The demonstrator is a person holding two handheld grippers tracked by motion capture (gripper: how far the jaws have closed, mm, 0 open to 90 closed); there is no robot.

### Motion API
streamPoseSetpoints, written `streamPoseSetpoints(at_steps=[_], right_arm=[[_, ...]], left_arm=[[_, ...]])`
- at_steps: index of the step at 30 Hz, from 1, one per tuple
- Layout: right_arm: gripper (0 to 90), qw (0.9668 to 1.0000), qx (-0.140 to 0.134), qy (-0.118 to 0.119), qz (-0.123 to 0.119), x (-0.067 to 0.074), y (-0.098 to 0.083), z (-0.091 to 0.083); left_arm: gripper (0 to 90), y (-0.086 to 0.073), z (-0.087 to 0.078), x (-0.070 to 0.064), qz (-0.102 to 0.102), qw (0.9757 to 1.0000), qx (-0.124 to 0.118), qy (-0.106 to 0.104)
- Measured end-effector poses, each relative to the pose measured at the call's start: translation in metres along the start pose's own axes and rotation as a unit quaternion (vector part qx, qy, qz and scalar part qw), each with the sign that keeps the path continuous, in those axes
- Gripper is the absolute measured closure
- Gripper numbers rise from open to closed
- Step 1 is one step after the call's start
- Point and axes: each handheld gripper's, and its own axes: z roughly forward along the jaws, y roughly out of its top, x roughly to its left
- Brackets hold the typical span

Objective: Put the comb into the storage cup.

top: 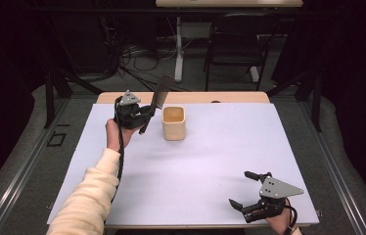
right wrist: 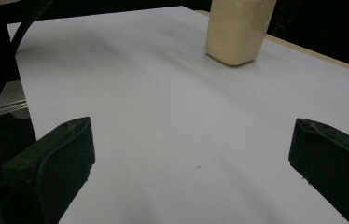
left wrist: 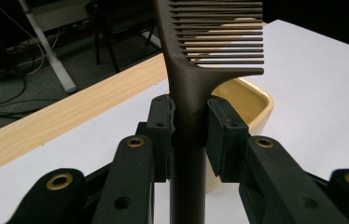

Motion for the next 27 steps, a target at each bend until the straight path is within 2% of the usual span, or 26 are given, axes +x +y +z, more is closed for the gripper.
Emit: streamPoseSetpoints(at_steps=[27], right_arm=[[0.0,1.0,0.002,0.002,0.001,0.0,0.0,0.0]], left_arm=[[72.4,0.02,0.004,-0.007,0.002,0.9998,-0.021,0.002]])
